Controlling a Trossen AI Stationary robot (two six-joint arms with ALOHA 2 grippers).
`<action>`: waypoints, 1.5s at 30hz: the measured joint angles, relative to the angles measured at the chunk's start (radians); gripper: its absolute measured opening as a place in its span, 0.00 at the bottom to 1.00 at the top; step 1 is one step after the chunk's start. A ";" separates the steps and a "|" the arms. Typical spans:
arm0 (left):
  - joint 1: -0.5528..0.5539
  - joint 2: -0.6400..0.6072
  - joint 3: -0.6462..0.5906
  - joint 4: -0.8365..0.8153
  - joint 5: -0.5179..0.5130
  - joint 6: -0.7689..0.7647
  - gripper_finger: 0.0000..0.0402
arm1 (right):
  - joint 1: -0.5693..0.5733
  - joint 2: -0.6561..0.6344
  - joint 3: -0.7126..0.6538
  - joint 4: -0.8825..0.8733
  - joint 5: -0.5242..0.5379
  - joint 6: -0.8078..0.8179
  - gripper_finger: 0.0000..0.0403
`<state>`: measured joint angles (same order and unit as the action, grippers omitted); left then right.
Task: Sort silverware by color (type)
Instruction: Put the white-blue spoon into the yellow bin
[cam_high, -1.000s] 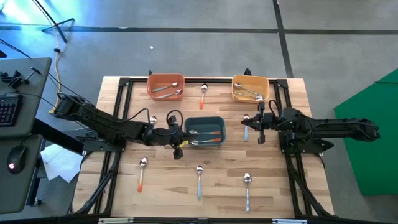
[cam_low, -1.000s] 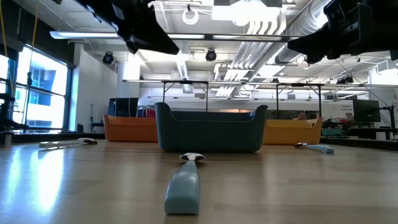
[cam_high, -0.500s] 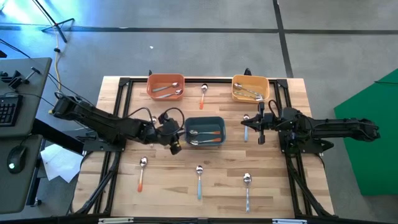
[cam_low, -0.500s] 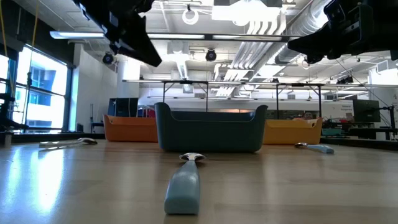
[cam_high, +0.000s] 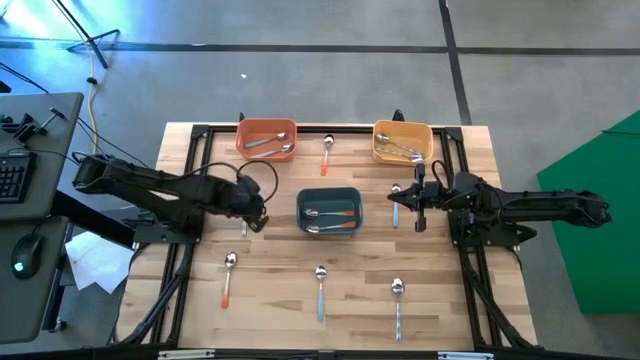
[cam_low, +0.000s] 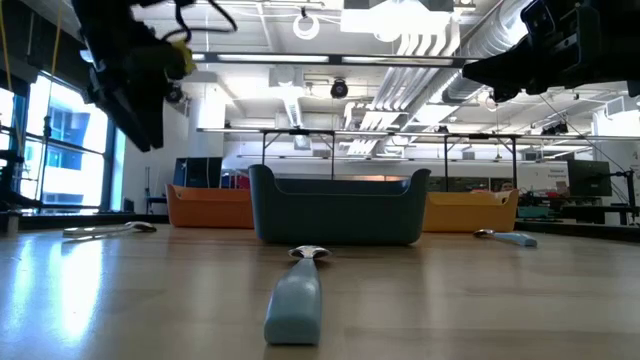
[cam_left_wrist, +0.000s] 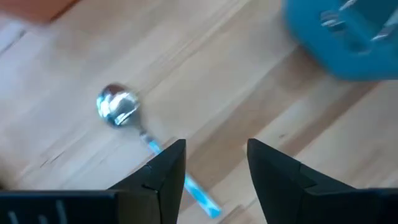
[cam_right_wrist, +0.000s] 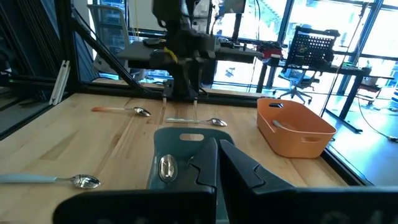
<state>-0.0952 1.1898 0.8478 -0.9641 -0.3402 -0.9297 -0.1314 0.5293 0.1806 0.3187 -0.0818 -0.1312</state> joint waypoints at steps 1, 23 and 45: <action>0.027 0.002 0.000 -0.017 0.018 0.010 0.41 | 0.000 0.000 0.000 0.001 0.000 0.000 0.00; 0.399 0.017 -0.270 0.229 0.243 0.157 0.39 | 0.000 0.000 0.000 0.001 0.000 -0.005 0.00; 0.557 0.024 -0.394 0.469 0.275 0.324 0.17 | 0.000 0.000 0.000 0.008 0.000 -0.015 0.00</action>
<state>0.4617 1.2140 0.4541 -0.4953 -0.0655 -0.6059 -0.1314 0.5289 0.1810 0.3267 -0.0818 -0.1463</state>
